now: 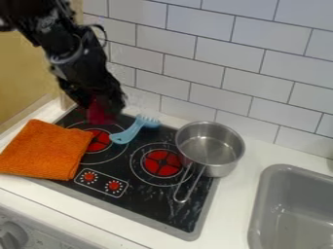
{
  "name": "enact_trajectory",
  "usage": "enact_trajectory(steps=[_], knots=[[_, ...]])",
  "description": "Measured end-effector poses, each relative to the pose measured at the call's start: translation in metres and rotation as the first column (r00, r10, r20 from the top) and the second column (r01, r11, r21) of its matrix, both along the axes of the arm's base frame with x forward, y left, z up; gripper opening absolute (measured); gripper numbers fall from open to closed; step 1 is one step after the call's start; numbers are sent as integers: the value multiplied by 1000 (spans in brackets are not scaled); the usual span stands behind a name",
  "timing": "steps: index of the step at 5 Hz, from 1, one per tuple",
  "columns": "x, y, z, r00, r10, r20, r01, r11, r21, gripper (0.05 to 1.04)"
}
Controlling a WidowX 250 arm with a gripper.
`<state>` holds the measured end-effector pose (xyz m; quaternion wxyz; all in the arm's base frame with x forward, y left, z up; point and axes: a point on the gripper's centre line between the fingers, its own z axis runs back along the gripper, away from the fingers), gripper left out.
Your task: Moved a red object to the right stove.
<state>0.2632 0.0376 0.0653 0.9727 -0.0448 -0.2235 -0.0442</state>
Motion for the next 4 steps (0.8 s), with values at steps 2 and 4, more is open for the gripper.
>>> enact_trajectory(steps=[2, 4], knots=[[-6, -31, -7, 1000, 3, -6, -3, 999, 48, 719], [-17, -48, -27, 998, 21, -56, -18, 999, 48, 719]])
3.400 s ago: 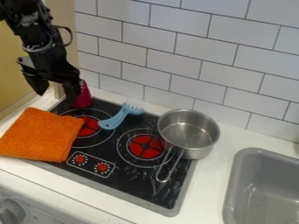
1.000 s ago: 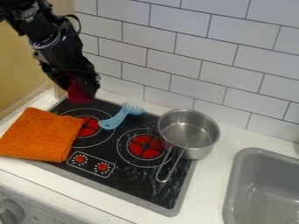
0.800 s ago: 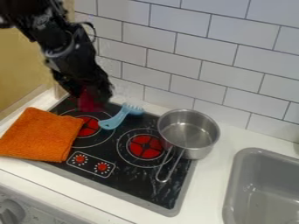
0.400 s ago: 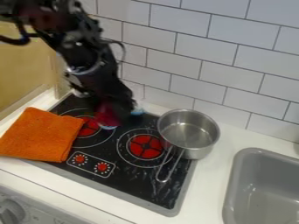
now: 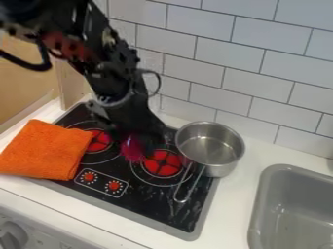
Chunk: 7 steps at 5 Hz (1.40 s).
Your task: Moved a red object to the right stove.
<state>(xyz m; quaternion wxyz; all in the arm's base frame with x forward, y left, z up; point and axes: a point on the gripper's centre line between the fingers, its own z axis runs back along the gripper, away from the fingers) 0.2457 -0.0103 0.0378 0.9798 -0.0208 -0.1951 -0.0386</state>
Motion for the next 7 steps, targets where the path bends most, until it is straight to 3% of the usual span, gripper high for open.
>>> enact_trajectory(steps=[3, 4, 5, 6, 7], knots=[[-11, -12, -30, 997, 5, -80, -7, 1000, -24, 719], [-9, -13, -31, 996, -13, -88, 11, 1000, -22, 787], [-16, -13, -35, 990, -17, -142, 14, 1000, -24, 1017], [-11, -16, -32, 989, -50, -137, 50, 999, -4, 1009], [-12, -19, -26, 989, -57, -135, 55, 998, -17, 999]])
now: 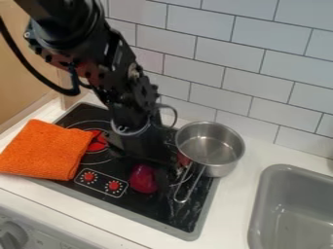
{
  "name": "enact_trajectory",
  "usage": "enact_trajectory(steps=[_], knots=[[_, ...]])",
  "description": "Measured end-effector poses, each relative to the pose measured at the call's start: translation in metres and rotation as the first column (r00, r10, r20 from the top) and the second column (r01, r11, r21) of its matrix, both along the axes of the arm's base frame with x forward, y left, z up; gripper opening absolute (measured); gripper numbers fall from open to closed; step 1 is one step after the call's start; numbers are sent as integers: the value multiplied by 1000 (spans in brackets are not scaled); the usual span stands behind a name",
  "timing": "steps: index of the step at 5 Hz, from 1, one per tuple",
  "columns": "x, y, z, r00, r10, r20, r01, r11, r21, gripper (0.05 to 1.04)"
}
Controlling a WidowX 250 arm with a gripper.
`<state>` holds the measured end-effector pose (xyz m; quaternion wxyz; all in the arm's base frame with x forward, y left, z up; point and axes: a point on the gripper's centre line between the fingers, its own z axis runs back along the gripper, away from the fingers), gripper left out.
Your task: Moved a red object to the right stove.
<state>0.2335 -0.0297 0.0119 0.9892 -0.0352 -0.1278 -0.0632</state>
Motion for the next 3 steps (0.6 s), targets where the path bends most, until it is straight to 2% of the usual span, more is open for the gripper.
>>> enact_trajectory(steps=[2, 3], knots=[[4, 6, 52, 989, -11, 145, 15, 999, -31, 999], [3, 7, 53, 989, -14, 149, 18, 999, -28, 999]])
